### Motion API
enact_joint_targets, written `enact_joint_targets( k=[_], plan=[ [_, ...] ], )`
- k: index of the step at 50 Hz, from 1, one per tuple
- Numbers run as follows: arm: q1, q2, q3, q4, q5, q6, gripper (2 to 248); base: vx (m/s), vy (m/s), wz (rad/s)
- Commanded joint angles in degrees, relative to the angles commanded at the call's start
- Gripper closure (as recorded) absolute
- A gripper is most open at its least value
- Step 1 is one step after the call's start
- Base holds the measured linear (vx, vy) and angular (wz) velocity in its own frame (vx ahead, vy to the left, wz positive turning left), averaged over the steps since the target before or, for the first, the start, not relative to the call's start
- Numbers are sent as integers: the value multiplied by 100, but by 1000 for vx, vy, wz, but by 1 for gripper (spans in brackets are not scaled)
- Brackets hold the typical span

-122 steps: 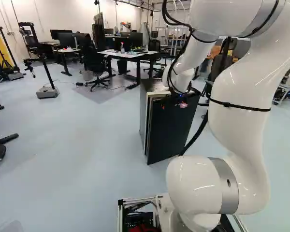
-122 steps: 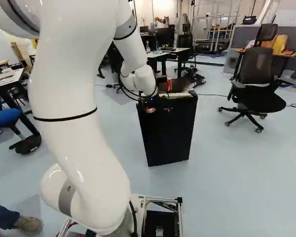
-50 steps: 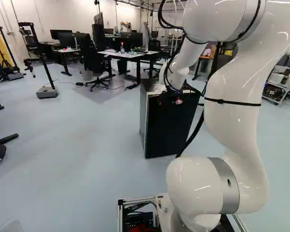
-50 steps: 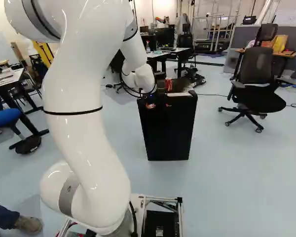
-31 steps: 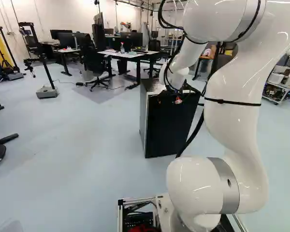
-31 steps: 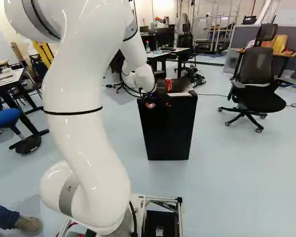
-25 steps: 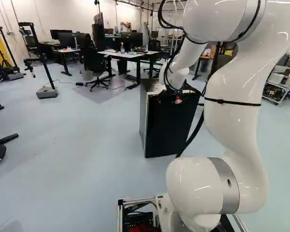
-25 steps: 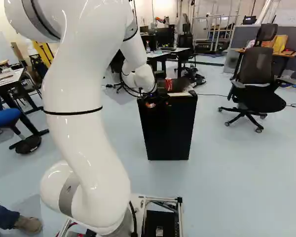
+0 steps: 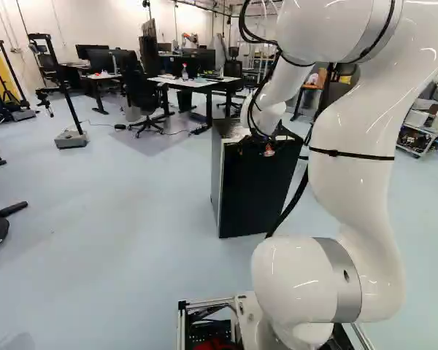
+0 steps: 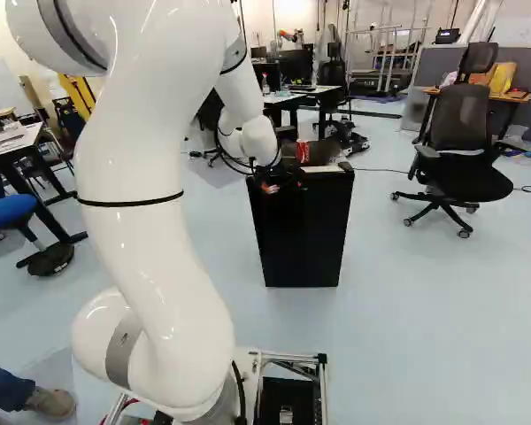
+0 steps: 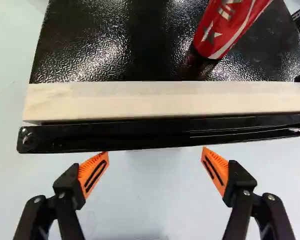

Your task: Grab a drink from the fridge

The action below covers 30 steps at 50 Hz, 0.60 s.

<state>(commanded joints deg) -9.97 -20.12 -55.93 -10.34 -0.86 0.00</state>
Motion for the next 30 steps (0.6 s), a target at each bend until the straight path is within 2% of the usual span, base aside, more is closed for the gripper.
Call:
enact_joint_targets(
  k=[30],
  plan=[
    [53,729,892,2,42,0,3,0,0,0]
  ],
)
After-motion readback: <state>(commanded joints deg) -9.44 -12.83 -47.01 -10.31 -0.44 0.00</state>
